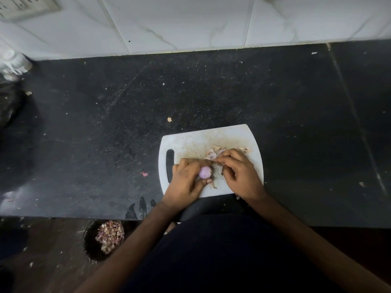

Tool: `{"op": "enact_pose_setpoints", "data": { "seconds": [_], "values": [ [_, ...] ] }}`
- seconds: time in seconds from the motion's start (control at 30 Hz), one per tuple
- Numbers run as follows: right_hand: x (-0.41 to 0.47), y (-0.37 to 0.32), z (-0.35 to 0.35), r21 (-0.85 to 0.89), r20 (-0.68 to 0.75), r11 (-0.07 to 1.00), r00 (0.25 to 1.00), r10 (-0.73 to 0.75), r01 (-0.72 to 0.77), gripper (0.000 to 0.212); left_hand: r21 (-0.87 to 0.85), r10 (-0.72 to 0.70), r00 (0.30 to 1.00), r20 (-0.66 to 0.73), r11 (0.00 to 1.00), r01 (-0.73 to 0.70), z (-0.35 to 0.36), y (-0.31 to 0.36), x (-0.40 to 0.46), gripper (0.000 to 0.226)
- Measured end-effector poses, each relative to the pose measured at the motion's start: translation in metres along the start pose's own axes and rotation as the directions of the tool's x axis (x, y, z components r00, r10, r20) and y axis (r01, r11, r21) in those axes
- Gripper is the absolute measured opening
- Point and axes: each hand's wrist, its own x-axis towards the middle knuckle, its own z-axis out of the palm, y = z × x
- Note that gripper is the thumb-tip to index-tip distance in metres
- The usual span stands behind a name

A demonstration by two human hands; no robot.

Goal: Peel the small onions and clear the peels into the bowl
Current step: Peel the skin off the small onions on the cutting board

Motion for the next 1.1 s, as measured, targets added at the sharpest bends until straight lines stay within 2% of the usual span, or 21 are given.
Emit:
{"op": "enact_pose_setpoints", "data": {
  "seconds": [0.13,0.2,0.3,0.4,0.6,0.73,0.9,1.03,1.1],
  "values": [
    [-0.002,-0.001,-0.002,-0.144,0.037,0.989,0.999,-0.02,0.025,0.032,-0.199,-0.071,0.997,0.004,0.977,0.07,-0.003,-0.003,-0.001,0.038],
    [-0.004,-0.003,-0.002,-0.159,0.06,0.985,0.997,-0.054,0.063,0.028,-0.265,-0.102,0.995,0.022,0.959,0.104,-0.005,-0.005,-0.003,0.036],
    [-0.005,-0.007,0.0,-0.141,0.136,0.981,0.984,-0.114,0.133,0.032,-0.325,-0.123,0.992,0.027,0.938,0.125,-0.004,-0.008,-0.005,0.037],
    [-0.006,-0.01,0.005,-0.114,0.128,0.99,0.989,-0.069,0.084,0.033,-0.299,-0.153,0.988,0.023,0.942,0.153,-0.001,-0.008,-0.005,0.037],
    [-0.006,-0.01,0.008,-0.051,0.063,0.995,0.995,-0.079,0.082,0.009,-0.252,-0.148,0.989,-0.007,0.957,0.142,0.0,-0.005,-0.005,0.038],
    [-0.007,-0.012,0.008,-0.035,0.053,0.997,0.996,-0.069,0.071,0.007,-0.242,-0.121,0.992,-0.031,0.964,0.11,0.002,-0.005,-0.005,0.037],
    [-0.005,-0.012,0.01,-0.075,0.112,0.993,0.991,-0.079,0.087,0.007,-0.204,-0.077,0.994,-0.078,0.977,0.06,0.006,-0.005,-0.007,0.03],
    [-0.006,-0.01,0.008,-0.091,0.24,0.984,0.962,-0.13,0.155,0.005,-0.142,-0.055,0.996,-0.072,0.989,0.045,0.007,-0.005,-0.007,0.03],
    [-0.008,-0.009,0.005,-0.049,0.247,0.986,0.958,-0.142,0.159,0.005,-0.131,-0.062,0.996,-0.066,0.99,0.052,0.007,-0.006,-0.007,0.031]
  ]
}}
